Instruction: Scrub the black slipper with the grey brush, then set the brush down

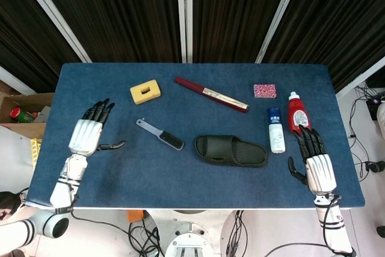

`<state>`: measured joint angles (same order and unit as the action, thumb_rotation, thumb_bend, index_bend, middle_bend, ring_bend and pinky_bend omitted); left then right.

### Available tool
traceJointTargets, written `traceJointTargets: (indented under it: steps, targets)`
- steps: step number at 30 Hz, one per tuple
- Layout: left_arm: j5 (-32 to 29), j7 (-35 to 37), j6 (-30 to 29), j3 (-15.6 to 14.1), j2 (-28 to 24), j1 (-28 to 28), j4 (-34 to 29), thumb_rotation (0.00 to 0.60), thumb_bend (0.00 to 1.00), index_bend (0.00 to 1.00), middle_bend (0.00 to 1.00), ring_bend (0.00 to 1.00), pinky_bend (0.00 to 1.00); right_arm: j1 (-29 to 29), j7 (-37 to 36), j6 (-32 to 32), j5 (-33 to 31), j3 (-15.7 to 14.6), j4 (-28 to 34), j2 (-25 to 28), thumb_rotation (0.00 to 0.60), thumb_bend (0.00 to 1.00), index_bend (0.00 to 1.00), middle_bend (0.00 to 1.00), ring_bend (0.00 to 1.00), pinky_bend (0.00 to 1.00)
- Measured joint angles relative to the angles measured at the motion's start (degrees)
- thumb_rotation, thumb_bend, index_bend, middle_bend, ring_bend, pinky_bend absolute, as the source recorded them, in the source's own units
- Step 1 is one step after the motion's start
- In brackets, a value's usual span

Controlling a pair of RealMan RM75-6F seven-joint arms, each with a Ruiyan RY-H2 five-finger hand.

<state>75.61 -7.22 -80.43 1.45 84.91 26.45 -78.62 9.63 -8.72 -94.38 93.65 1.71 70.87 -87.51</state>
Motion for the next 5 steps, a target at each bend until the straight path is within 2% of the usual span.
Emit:
traceJointTargets:
  steps: [2, 5]
  targets:
    - [0.9, 1.3, -3.5, -1.7, -0.5, -4.1, -0.2, 0.168, 0.09, 0.00, 0.02, 0.04, 0.19, -1.3, 0.2, 1.3, -2.2, -0.5, -0.7, 0.2, 0.600, 0.48, 0.00, 0.00, 0.00, 0.00]
    - [1.4, 3.5, -5.7, -4.6, -1.5, -9.4, -0.6, 0.161, 0.09, 0.00, 0.02, 0.04, 0.19, -3.2, 0.4, 3.4, -5.5, -1.0, -1.2, 0.9, 0.600, 0.48, 0.00, 0.00, 0.00, 0.00]
